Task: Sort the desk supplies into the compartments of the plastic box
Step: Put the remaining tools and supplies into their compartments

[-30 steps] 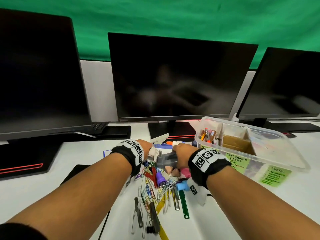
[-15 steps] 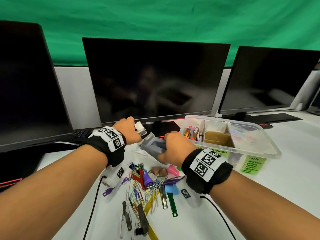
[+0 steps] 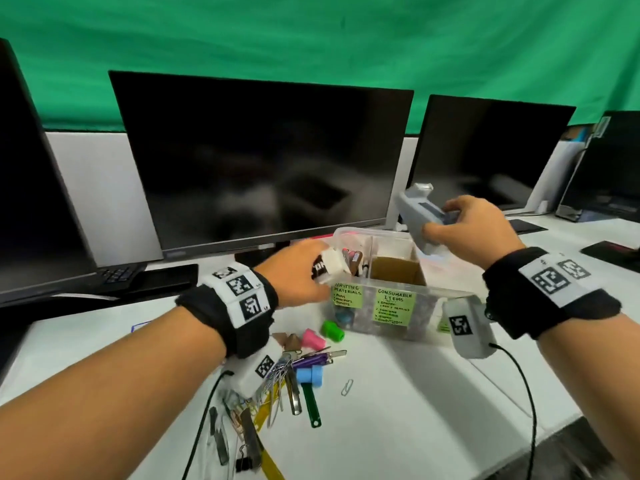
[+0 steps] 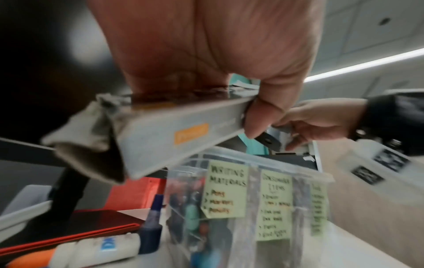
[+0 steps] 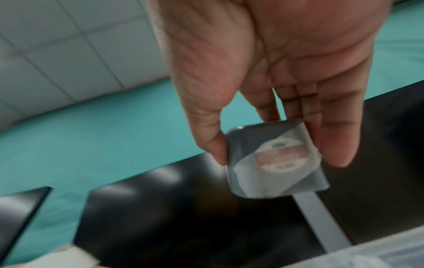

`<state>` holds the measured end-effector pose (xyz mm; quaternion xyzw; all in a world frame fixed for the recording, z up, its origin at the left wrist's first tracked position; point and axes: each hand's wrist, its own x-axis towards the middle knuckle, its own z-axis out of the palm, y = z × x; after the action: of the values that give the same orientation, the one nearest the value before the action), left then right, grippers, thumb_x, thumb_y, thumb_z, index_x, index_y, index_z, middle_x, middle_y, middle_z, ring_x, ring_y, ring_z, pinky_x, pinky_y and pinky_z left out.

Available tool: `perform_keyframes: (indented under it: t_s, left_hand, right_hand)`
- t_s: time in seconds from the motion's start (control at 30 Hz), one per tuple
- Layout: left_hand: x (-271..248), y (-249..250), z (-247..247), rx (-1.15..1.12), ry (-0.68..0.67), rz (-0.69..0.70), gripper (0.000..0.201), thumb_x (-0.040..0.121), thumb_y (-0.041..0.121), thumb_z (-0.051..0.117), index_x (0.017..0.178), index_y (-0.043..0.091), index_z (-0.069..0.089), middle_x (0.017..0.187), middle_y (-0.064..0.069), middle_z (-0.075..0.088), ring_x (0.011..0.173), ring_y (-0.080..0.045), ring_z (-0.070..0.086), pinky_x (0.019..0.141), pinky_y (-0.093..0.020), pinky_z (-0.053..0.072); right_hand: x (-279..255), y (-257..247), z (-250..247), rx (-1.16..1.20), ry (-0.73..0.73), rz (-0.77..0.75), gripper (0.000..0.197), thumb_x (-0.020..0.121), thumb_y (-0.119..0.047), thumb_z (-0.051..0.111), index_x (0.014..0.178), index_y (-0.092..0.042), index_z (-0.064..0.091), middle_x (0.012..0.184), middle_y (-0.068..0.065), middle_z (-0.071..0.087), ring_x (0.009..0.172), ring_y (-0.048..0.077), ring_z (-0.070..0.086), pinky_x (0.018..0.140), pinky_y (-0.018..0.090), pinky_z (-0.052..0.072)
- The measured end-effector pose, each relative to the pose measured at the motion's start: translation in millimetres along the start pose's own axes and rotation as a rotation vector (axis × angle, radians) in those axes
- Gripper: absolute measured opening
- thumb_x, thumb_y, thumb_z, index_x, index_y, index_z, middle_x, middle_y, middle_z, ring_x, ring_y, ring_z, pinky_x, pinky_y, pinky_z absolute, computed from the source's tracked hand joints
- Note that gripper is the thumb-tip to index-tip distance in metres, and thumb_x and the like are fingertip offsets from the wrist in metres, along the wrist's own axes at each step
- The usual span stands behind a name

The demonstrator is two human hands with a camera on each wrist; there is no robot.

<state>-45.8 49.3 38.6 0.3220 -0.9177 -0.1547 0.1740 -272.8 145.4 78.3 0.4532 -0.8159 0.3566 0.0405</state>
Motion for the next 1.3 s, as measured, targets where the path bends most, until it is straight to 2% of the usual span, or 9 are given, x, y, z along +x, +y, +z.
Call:
perform_keyframes:
  t_s: [0.07, 0.2, 0.4, 0.57, 0.7, 0.83, 0.97, 1.1, 1.3]
  left_hand:
    - [5.3, 6.7, 13.5, 0.056, -0.12, 0.024, 0.062, 0.075, 0.021, 0.069, 0.133, 0.018, 0.047, 0.13, -0.001, 0.054, 0.118, -0.02, 0.054, 0.097, -0.025, 0.043]
    - [15.2, 12.6, 27.6, 0.058, -0.192, -0.005, 0.064, 0.069, 0.028, 0.071, 0.128, 0.027, 0.046, 0.116, 0.0, 0.062, 0.104, -0.021, 0.06, 0.089, -0.032, 0.051]
    - [14.3, 15.5, 29.6, -0.041, -0.161, 0.013, 0.058, 0.066, 0.027, 0.069, 0.121, 0.031, 0.049, 0.108, 0.002, 0.064, 0.094, -0.02, 0.063, 0.083, -0.038, 0.056]
    - [9.7, 15.6, 28.5, -0.092, -0.199, 0.08, 0.05, 0.073, 0.027, 0.07, 0.119, 0.03, 0.05, 0.087, 0.009, 0.061, 0.075, -0.007, 0.06, 0.062, -0.022, 0.05]
    - [6.3, 17.8, 25.5, -0.131, -0.236, 0.123, 0.051, 0.073, 0.029, 0.07, 0.121, 0.031, 0.05, 0.105, 0.007, 0.064, 0.091, -0.012, 0.062, 0.075, -0.027, 0.054]
    - [7.8, 15.1, 25.1, -0.151, -0.26, 0.143, 0.049, 0.075, 0.029, 0.069, 0.12, 0.029, 0.051, 0.108, 0.006, 0.064, 0.093, -0.013, 0.061, 0.076, -0.027, 0.053]
    - [7.4, 14.4, 25.6, -0.173, -0.256, 0.143, 0.048, 0.075, 0.031, 0.068, 0.119, 0.029, 0.051, 0.105, 0.007, 0.064, 0.092, -0.013, 0.06, 0.078, -0.028, 0.053]
    - [8.8, 13.0, 26.9, -0.228, -0.262, 0.14, 0.049, 0.075, 0.03, 0.068, 0.121, 0.03, 0.051, 0.104, 0.008, 0.064, 0.091, -0.009, 0.06, 0.075, -0.024, 0.052]
    - [9.1, 14.2, 30.0, -0.243, -0.27, 0.119, 0.049, 0.074, 0.027, 0.069, 0.12, 0.031, 0.049, 0.103, 0.009, 0.063, 0.092, -0.009, 0.06, 0.077, -0.025, 0.053]
  right_hand:
    - [13.6, 9.8, -4.9, -0.033, -0.068, 0.103, 0.036, 0.073, -0.032, 0.072, 0.093, -0.003, 0.067, 0.09, 0.014, 0.07, 0.076, 0.03, 0.066, 0.071, 0.041, 0.059]
    - [40.7, 1.1, -20.1, -0.13, -0.2, 0.23, 0.03, 0.077, -0.03, 0.074, 0.063, -0.006, 0.063, 0.06, 0.01, 0.059, 0.053, 0.026, 0.054, 0.061, 0.032, 0.052]
    - [69.3, 0.8, -3.9, -0.631, -0.512, 0.276, 0.023, 0.076, -0.034, 0.073, 0.068, -0.014, 0.064, 0.074, 0.004, 0.062, 0.078, 0.024, 0.059, 0.07, 0.03, 0.05]
    - [86.9, 6.5, 22.0, -0.726, -0.679, 0.303, 0.024, 0.07, -0.035, 0.077, 0.066, -0.017, 0.063, 0.083, 0.003, 0.065, 0.082, 0.023, 0.063, 0.077, 0.029, 0.051]
    - [96.5, 6.8, 35.7, -0.841, -0.754, 0.286, 0.031, 0.067, -0.047, 0.077, 0.073, -0.019, 0.065, 0.091, 0.001, 0.065, 0.092, 0.023, 0.063, 0.09, 0.033, 0.052]
    - [85.6, 6.9, 52.4, -0.97, -0.915, 0.275, 0.024, 0.081, -0.042, 0.067, 0.075, -0.019, 0.067, 0.082, -0.001, 0.063, 0.081, 0.019, 0.057, 0.081, 0.027, 0.05]
    - [78.2, 18.7, 59.3, -1.012, -0.981, 0.198, 0.035, 0.088, -0.023, 0.064, 0.118, -0.006, 0.065, 0.111, 0.012, 0.063, 0.074, 0.016, 0.054, 0.064, 0.02, 0.044]
    - [75.7, 27.8, 56.5, -0.901, -0.959, 0.21, 0.034, 0.082, -0.003, 0.067, 0.116, 0.0, 0.064, 0.1, 0.007, 0.057, 0.065, 0.011, 0.05, 0.056, 0.019, 0.043]
    - [75.1, 35.1, 64.4, -0.878, -1.091, 0.287, 0.015, 0.086, -0.019, 0.067, 0.094, -0.007, 0.071, 0.066, -0.002, 0.066, 0.068, 0.018, 0.062, 0.07, 0.026, 0.051]
